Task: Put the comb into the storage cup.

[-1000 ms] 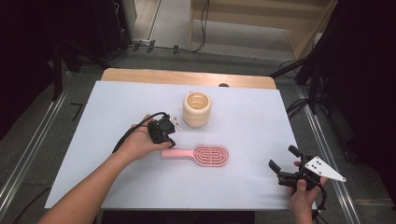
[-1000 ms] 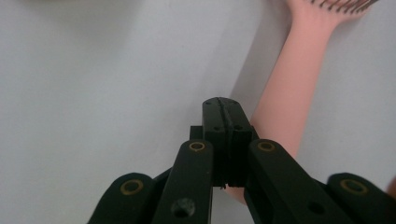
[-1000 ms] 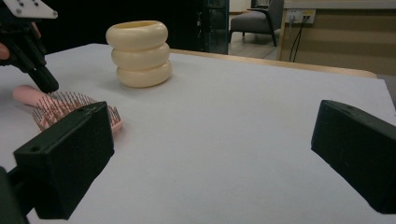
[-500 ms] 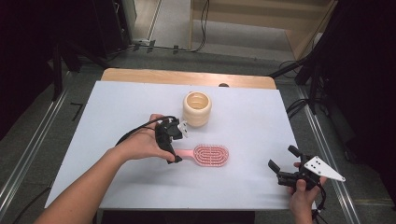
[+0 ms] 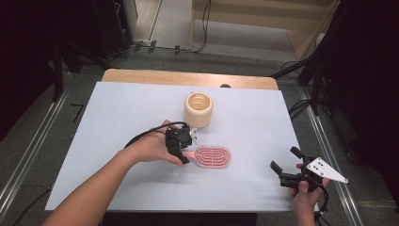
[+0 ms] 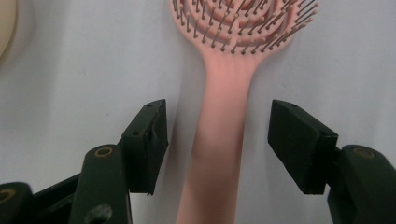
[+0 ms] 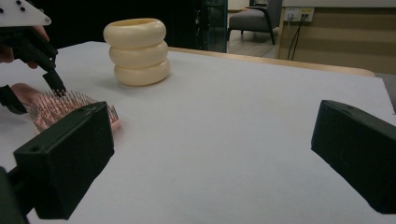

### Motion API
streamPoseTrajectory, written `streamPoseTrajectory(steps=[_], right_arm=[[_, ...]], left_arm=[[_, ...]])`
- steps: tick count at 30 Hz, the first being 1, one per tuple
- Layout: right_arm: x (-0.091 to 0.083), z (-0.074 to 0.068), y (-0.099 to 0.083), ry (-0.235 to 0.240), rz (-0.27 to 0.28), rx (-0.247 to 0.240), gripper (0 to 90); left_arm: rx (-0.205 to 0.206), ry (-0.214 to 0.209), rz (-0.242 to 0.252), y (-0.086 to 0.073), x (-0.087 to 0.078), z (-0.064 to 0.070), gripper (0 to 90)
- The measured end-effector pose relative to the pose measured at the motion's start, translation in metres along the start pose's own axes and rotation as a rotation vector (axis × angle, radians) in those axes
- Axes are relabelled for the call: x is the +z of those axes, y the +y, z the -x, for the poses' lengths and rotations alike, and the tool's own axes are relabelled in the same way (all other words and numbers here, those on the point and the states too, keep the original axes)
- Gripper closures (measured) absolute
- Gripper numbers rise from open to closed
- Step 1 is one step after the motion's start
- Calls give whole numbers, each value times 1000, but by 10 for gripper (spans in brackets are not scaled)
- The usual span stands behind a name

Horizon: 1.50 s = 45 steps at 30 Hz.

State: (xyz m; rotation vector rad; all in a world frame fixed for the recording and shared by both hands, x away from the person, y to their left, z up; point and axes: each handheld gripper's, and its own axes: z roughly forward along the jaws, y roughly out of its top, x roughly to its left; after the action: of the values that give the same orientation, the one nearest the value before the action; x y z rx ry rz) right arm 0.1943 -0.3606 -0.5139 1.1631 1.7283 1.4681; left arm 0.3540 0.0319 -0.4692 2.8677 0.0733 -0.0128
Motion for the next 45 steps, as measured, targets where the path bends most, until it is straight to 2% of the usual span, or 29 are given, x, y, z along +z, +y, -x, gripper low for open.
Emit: streamPoseTrajectory(steps=[2, 4, 13, 16, 20, 26, 29, 36, 45], right_arm=[[0, 0, 0, 0, -1, 0, 0], [0, 0, 0, -1, 1, -3, 0], [0, 0, 0, -3, 0, -2, 0], [0, 0, 0, -4, 0, -2, 0], [0, 0, 0, -4, 1, 2, 0], [1, 0, 0, -5, -2, -2, 0], [1, 0, 0, -5, -3, -2, 0], [1, 0, 0, -6, -2, -1, 0], [1, 0, 0, -6, -2, 0, 0]], left_arm=[[14, 0, 2, 2, 0, 0, 447], [10, -5, 9, 4, 1, 0, 488], [22, -27, -21, 11, 8, -3, 601], [10, -35, -28, 13, 8, -4, 631], [35, -32, -34, 15, 9, -4, 655], [91, -12, -74, 19, 10, -1, 680], [101, -10, -74, 20, 10, 0, 696], [84, 6, -76, 20, 9, 3, 699], [57, 6, -24, 15, 7, 3, 700]])
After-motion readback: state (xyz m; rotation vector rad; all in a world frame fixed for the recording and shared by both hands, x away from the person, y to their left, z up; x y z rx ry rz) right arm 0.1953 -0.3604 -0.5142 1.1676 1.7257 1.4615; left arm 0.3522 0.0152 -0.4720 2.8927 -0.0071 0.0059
